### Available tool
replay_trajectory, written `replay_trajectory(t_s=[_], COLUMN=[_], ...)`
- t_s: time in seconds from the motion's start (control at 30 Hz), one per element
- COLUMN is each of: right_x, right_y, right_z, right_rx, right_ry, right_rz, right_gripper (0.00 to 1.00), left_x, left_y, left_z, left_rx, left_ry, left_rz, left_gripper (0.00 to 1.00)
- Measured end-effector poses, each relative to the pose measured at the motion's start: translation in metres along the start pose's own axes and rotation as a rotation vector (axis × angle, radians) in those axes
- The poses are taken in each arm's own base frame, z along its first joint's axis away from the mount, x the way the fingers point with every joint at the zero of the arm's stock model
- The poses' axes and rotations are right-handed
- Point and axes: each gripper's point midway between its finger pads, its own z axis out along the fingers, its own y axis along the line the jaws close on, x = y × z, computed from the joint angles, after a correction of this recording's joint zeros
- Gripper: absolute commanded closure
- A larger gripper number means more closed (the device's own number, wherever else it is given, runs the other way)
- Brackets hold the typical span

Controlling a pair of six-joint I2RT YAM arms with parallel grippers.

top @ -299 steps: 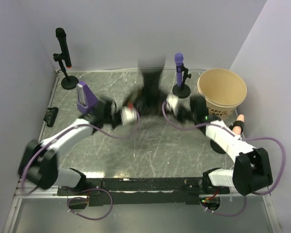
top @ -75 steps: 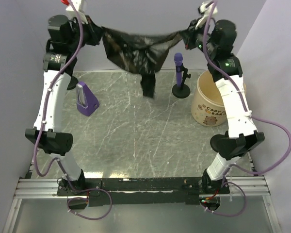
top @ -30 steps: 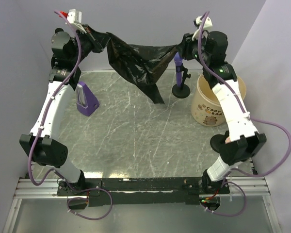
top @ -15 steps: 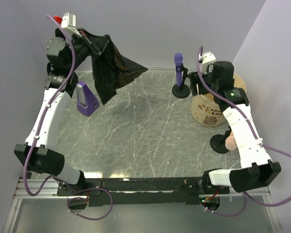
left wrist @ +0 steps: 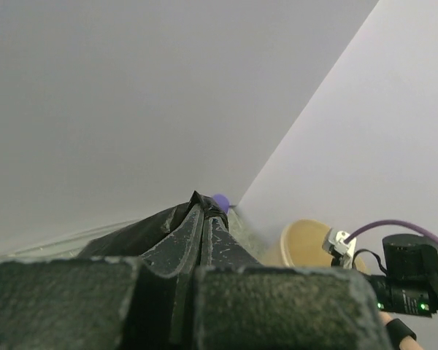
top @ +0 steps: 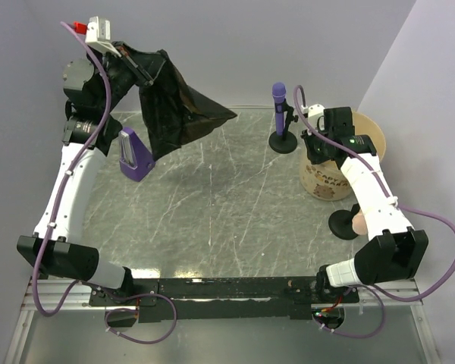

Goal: Put the trash bags into the trash bin

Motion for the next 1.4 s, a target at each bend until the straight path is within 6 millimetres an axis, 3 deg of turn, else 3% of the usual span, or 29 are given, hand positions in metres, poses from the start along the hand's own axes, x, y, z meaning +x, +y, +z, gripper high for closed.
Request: replay_trajectory(t_s=[0.13, 0.2, 0.4, 0.53, 0.73, 0.77, 0.83, 0.9, 1.03, 1.13, 1.23, 1.33, 1.4], right_x=[0.003, 0.005, 0.004, 0.003, -0.002, -0.005, -0.013, -0.024, -0.041, -0.05, -0.069, -0.094, -0.115], right_y=[0.022, 0.044, 0.141, 0.187, 0.228, 0.233, 0.242, 0.25, 0.254, 0.243, 0.208, 0.158, 0.122], right_z=[-0.01, -0.02, -0.069, -0.094, -0.093, -0.091, -0.086, -0.083, -0.086, -0.106, -0.142, -0.185, -0.216], right_rx=[-0.074, -0.14, -0.458, -0.641, -0.773, -0.783, -0.801, -0.823, -0.824, -0.804, -0.731, -0.606, -0.499], right_ry=[0.008, 0.0, -0.095, -0.139, -0.116, -0.113, -0.113, -0.123, -0.17, -0.237, -0.378, -0.52, -0.622], right_rz=[0.004, -0.017, -0.184, -0.263, -0.366, -0.383, -0.413, -0.434, -0.444, -0.423, -0.39, -0.324, -0.267], right_gripper=[0.87, 0.9, 0.93, 0.93, 0.94, 0.9, 0.68, 0.54, 0.43, 0.41, 0.42, 0.42, 0.37], left_x=[-0.023, -0.042, -0.103, -0.132, -0.149, -0.149, -0.145, -0.138, -0.13, -0.128, -0.132, -0.134, -0.13], left_y=[-0.011, -0.023, -0.061, -0.082, -0.095, -0.095, -0.095, -0.095, -0.107, -0.129, -0.156, -0.183, -0.201], left_z=[-0.002, -0.004, -0.017, -0.024, -0.018, -0.015, -0.009, -0.003, 0.005, 0.008, 0.006, 0.004, 0.005], left_rx=[0.004, 0.017, 0.063, 0.104, 0.161, 0.166, 0.174, 0.183, 0.215, 0.264, 0.329, 0.398, 0.443], left_ry=[-0.045, -0.088, -0.236, -0.315, -0.368, -0.368, -0.359, -0.344, -0.33, -0.331, -0.353, -0.378, -0.382], left_rz=[0.023, 0.041, 0.094, 0.102, 0.056, 0.047, 0.022, -0.005, -0.03, -0.043, -0.042, -0.042, -0.047], left_gripper=[0.99, 0.99, 0.99, 0.99, 0.99, 0.99, 0.99, 0.99, 0.99, 0.99, 0.99, 0.99, 0.99])
